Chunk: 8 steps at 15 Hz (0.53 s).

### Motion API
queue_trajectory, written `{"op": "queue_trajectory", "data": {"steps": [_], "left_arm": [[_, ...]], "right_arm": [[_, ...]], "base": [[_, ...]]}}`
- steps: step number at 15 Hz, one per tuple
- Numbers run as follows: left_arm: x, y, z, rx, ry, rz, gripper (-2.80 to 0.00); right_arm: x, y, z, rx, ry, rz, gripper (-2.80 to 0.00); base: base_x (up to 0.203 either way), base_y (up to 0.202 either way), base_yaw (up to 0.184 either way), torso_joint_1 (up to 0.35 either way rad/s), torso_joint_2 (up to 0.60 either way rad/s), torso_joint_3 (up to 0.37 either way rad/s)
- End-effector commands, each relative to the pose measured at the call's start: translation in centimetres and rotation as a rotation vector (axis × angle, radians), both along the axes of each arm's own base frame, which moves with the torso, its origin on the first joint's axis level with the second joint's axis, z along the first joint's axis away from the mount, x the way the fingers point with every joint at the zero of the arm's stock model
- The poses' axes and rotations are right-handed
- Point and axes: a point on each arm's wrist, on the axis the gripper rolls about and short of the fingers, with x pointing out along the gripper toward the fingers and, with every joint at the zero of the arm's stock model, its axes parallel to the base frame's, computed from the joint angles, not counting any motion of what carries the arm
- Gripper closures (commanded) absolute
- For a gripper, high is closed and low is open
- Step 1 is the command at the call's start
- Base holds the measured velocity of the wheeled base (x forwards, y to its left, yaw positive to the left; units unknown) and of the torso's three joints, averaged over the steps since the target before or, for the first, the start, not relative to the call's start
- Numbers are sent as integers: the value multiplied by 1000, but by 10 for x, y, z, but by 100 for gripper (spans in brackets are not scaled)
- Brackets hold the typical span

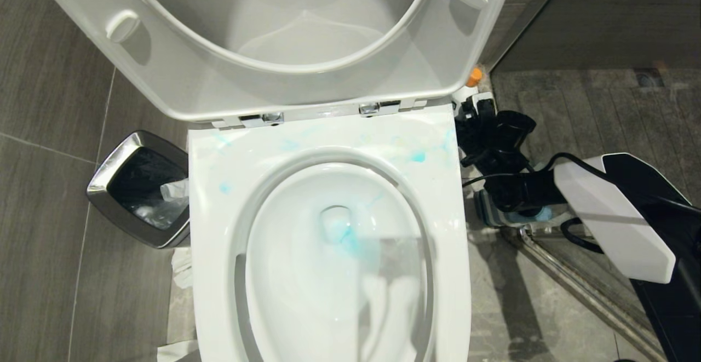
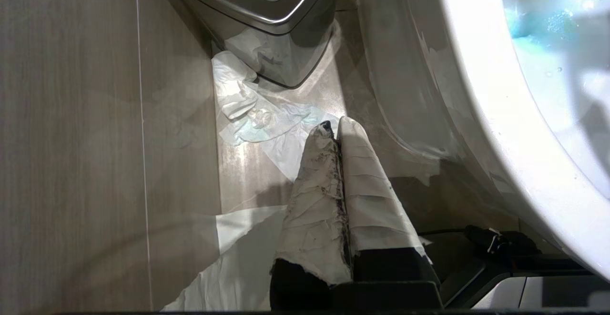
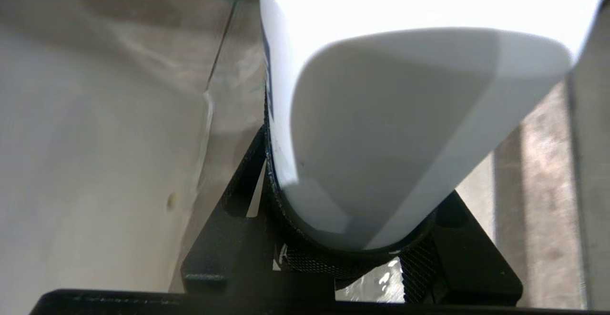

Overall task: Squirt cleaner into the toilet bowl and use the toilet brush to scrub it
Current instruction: Place the cleaning agent on the floor

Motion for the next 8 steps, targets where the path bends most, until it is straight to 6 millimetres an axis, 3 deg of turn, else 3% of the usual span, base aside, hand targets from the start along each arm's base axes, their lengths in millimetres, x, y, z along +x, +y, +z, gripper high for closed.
{"op": "queue_trajectory", "data": {"steps": [1,8], "left_arm": [[0,0,0,0,0,1,0],[0,0,0,0,0,1,0]], "right_arm": [[1,1,1,2,-13,2,0],[14,8,-30,-3,13,8,0]], "base": [[0,0,0,0,0,0],[0,0,0,0,0,0]]}}
